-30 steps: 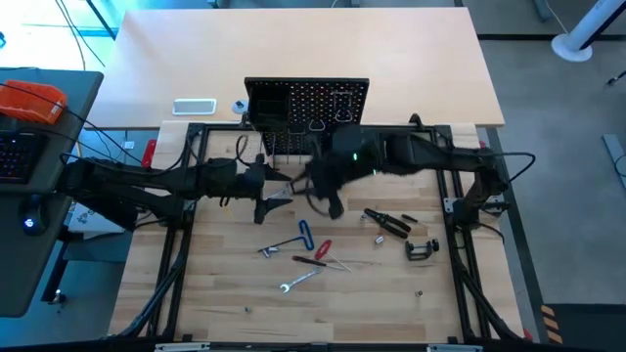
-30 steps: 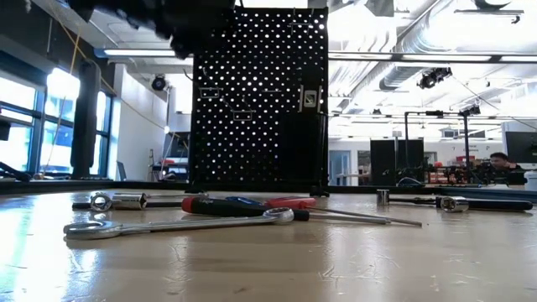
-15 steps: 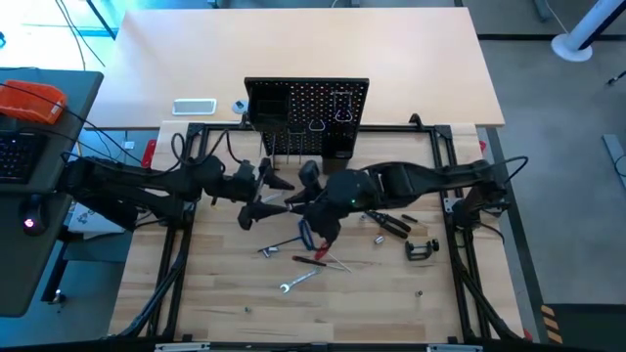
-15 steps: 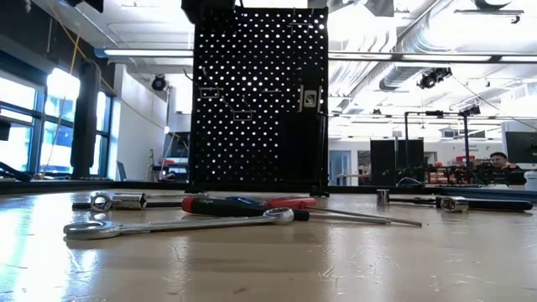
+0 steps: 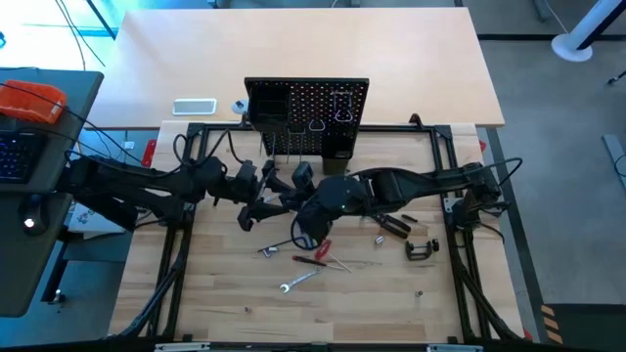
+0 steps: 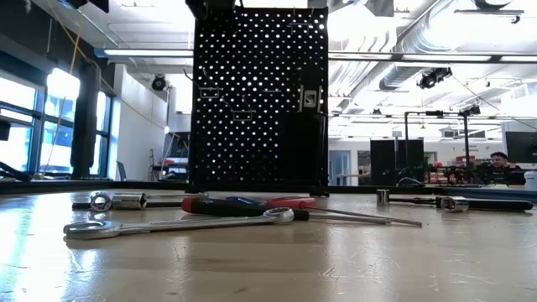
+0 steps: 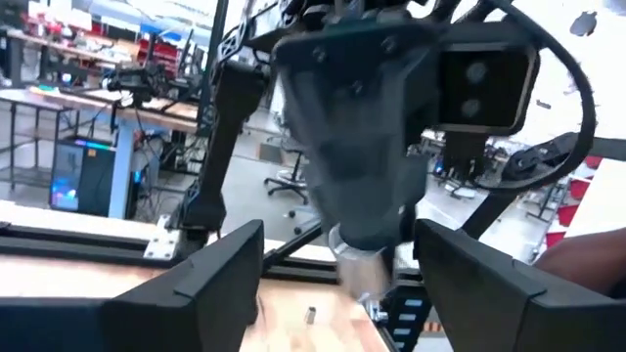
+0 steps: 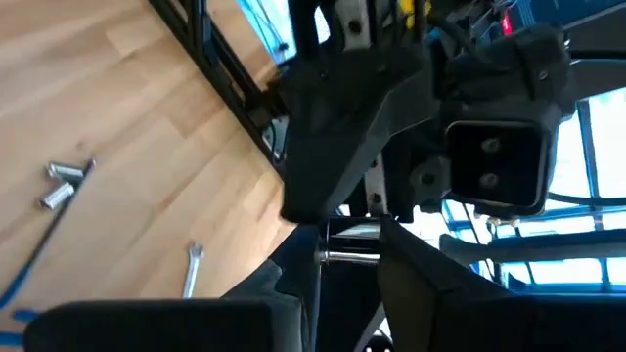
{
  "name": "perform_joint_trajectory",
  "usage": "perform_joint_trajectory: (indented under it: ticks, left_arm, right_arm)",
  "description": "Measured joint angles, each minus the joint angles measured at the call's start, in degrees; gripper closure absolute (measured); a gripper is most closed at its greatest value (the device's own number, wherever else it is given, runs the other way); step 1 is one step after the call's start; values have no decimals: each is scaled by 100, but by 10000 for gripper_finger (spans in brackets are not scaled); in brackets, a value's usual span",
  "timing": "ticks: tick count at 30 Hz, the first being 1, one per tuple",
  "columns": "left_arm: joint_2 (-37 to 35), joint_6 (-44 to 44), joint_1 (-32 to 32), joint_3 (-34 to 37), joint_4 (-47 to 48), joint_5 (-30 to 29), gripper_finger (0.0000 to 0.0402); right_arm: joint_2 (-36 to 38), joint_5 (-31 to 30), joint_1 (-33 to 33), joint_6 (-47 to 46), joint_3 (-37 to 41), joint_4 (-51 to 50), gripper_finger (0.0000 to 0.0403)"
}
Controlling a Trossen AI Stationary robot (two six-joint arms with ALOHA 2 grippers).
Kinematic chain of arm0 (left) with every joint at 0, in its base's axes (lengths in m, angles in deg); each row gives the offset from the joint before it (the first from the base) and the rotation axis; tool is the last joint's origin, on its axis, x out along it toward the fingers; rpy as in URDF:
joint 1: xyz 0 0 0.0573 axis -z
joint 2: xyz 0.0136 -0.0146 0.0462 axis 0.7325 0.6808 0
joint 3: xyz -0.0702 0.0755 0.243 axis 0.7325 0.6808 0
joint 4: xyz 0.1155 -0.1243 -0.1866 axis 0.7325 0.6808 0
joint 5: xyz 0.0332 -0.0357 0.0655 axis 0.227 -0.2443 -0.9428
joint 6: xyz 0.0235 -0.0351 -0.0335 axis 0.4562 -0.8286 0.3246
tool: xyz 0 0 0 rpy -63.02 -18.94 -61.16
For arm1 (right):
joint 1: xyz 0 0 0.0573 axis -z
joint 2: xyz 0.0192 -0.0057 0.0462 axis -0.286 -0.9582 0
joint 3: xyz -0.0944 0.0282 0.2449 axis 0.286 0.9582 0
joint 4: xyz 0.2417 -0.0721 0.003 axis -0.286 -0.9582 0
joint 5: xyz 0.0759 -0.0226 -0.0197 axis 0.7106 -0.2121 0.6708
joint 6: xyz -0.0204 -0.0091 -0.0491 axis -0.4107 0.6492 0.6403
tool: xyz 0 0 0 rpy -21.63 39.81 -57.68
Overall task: Hang tools onto peg board
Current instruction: Put the socket into the top black bin on the pegboard
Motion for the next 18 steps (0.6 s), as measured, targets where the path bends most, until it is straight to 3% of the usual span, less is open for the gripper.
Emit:
perform_joint_trajectory:
  ticks: [18]
  left_arm:
    - [-12, 62, -4, 0, -102, 139, 211]
  right_arm:
    - [-91, -840, -141, 138, 0, -14, 330]
